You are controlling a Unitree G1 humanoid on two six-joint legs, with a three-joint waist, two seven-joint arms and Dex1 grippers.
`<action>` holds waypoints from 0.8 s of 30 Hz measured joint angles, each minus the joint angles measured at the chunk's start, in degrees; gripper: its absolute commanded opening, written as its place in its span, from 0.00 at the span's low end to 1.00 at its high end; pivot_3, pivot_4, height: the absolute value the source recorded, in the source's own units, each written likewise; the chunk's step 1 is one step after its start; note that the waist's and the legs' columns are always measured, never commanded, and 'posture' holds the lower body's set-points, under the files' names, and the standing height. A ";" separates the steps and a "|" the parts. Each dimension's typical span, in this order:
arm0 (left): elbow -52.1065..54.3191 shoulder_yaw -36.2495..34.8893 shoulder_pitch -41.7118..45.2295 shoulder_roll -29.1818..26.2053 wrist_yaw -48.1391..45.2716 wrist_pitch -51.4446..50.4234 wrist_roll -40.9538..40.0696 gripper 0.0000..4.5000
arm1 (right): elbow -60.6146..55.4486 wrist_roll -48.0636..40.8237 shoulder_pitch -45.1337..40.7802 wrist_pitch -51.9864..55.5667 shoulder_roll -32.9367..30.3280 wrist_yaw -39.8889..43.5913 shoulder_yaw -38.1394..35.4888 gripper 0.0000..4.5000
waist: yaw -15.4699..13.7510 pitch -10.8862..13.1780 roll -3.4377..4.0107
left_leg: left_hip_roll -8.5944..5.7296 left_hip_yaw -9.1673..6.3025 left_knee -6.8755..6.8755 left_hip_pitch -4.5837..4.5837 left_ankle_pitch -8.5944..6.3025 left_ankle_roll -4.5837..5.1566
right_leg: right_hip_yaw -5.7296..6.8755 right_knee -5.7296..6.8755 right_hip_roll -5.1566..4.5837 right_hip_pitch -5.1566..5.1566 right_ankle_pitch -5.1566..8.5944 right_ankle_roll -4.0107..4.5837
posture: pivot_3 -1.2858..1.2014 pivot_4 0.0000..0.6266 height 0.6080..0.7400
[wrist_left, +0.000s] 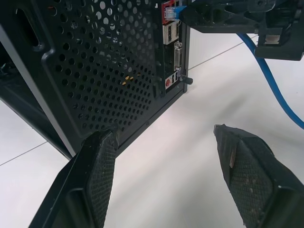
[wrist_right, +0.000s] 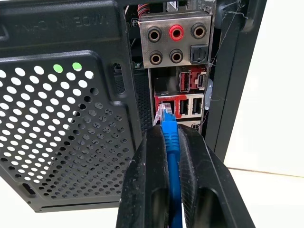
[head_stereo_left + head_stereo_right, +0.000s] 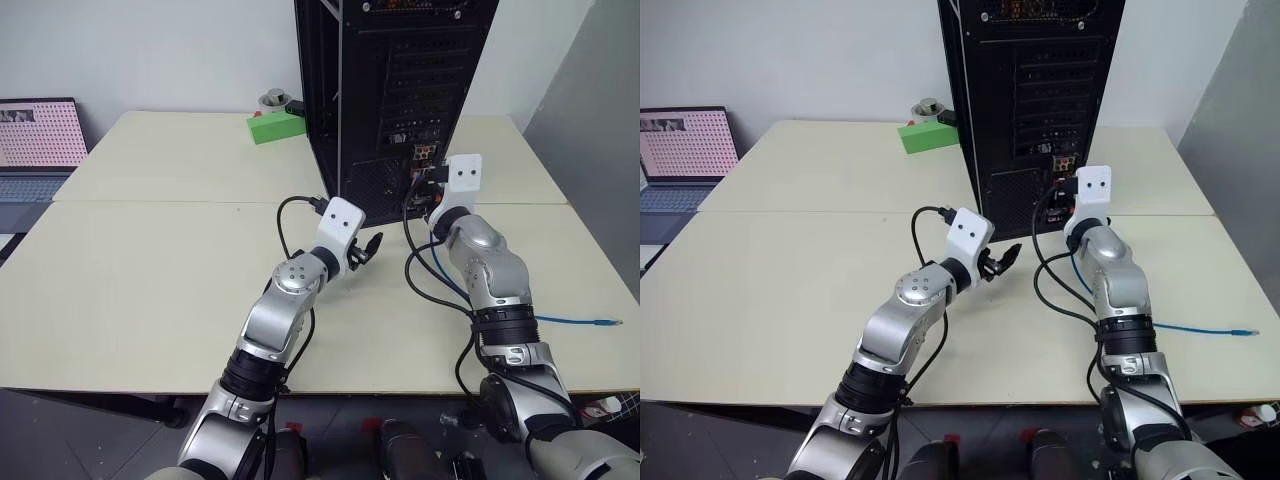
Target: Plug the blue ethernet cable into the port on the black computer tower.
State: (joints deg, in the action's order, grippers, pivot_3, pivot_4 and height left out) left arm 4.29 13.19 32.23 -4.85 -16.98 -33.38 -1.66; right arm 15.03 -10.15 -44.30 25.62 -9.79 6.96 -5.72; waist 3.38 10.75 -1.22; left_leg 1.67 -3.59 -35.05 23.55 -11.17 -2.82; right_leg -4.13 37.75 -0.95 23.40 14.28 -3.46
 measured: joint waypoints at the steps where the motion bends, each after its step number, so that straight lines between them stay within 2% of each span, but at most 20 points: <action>1: 0.00 0.00 0.00 0.01 0.00 0.00 0.00 0.75 | 0.08 0.00 -0.06 0.00 0.04 -0.05 0.00 0.01 | 0.02 0.00 0.00 | 0.00 0.00 0.00 0.00 0.00 0.00 | 0.00 0.00 0.00 0.00 0.00 0.00 | 0.52 0.24 1.00; 24: -0.01 0.00 -0.07 0.01 -0.03 0.03 0.05 0.75 | 1.63 -0.10 -1.59 -0.06 2.59 -3.82 -1.86 0.01 | 0.20 0.00 0.00 | -0.01 0.00 -0.02 -0.01 0.00 0.00 | -0.02 0.03 0.00 0.00 -0.03 -0.04 | 0.52 0.24 1.00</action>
State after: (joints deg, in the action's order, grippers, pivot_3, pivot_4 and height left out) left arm 4.28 13.19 32.16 -4.83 -17.02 -33.35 -1.61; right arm 16.66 -10.25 -45.89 25.56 -7.21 3.14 -7.57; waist 3.58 10.75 -1.22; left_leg 1.66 -3.59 -35.07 23.54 -11.17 -2.82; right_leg -4.15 37.77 -0.95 23.40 14.25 -3.51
